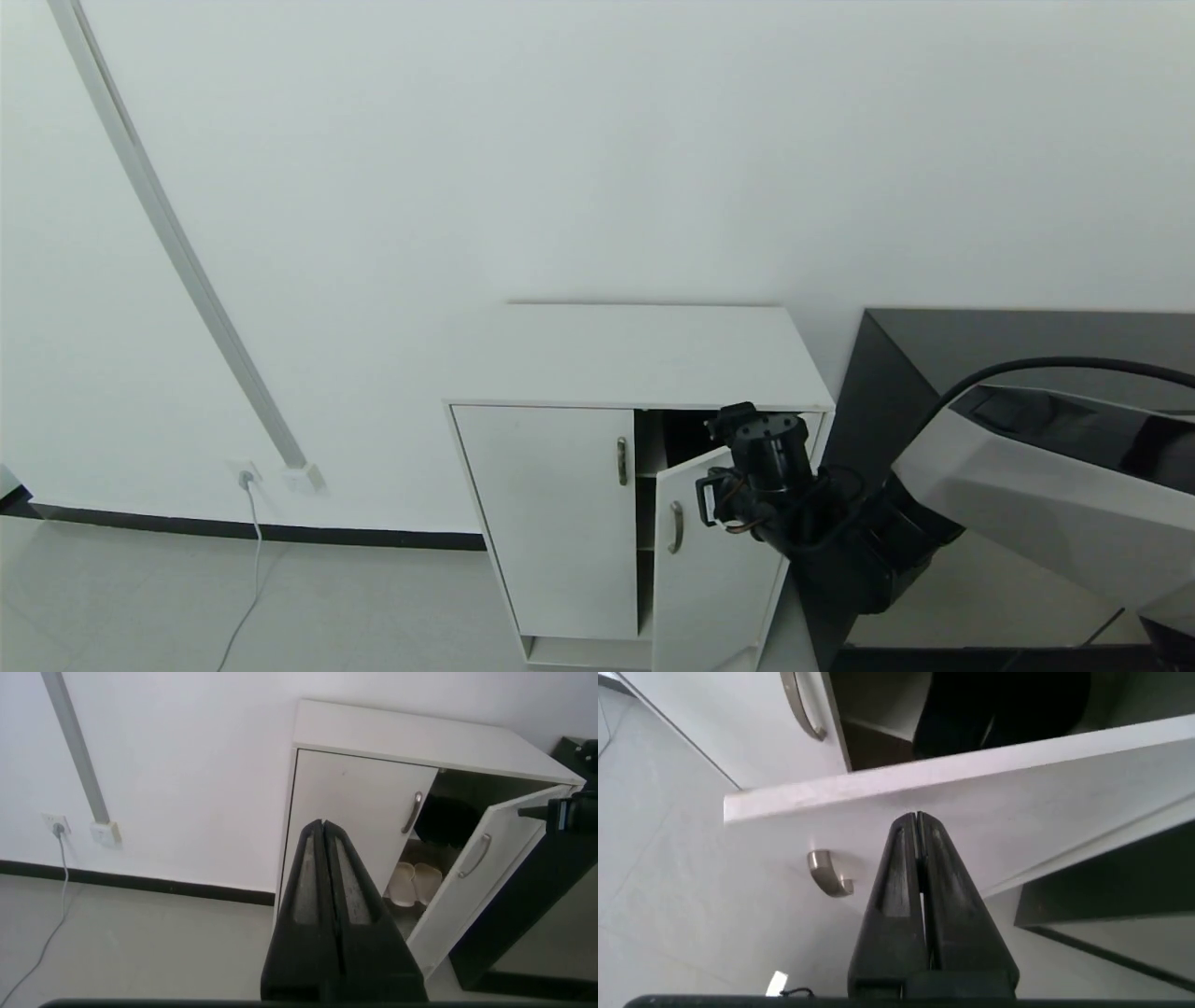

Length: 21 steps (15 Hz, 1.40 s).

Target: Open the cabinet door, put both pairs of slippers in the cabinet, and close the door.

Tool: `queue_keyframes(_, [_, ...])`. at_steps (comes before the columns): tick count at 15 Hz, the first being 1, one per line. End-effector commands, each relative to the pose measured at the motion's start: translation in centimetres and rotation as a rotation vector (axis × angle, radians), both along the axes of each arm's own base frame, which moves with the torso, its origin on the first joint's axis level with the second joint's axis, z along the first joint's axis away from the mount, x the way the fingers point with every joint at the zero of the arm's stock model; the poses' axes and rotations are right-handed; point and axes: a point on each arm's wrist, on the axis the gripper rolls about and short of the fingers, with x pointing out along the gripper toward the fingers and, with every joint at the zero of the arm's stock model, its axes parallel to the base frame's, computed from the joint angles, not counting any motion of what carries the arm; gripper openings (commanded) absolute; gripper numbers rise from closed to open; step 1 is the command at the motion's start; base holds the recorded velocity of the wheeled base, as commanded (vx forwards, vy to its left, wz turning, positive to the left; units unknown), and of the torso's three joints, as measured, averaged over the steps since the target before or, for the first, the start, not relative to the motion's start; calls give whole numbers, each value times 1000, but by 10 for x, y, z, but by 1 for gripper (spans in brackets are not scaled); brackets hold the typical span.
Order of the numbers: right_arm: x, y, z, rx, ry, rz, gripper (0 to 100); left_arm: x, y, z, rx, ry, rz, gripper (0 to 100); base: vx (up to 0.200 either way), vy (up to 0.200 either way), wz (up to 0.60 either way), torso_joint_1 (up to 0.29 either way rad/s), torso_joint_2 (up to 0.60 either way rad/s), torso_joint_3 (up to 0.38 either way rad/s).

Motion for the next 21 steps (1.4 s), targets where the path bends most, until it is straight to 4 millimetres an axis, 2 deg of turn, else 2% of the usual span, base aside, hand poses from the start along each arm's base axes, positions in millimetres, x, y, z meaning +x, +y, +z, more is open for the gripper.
queue_keyframes(1, [9, 6, -11, -1, 1, 0, 0, 0, 0, 0, 0, 2, 1, 0, 0, 0, 0, 0, 0, 0])
queue_keyframes(6, [29, 15, -20, 19, -30, -10, 0, 0, 0, 0, 0, 0, 1, 0, 0, 0, 0, 0, 0, 0])
queue_keyframes(12, [55, 11, -35, 31, -50, -49, 0, 0, 0, 0, 0, 2, 1, 0, 0, 0, 0, 0, 0, 0])
queue_keyframes(15, [68, 11, -34, 43, -76, -63, 0, 0, 0, 0, 1, 2, -1, 0, 0, 0, 0, 0, 0, 0])
queue_keyframes(21, [80, 13, -34, 41, -100, -67, 0, 0, 0, 0, 1, 2, -1, 0, 0, 0, 0, 0, 0, 0])
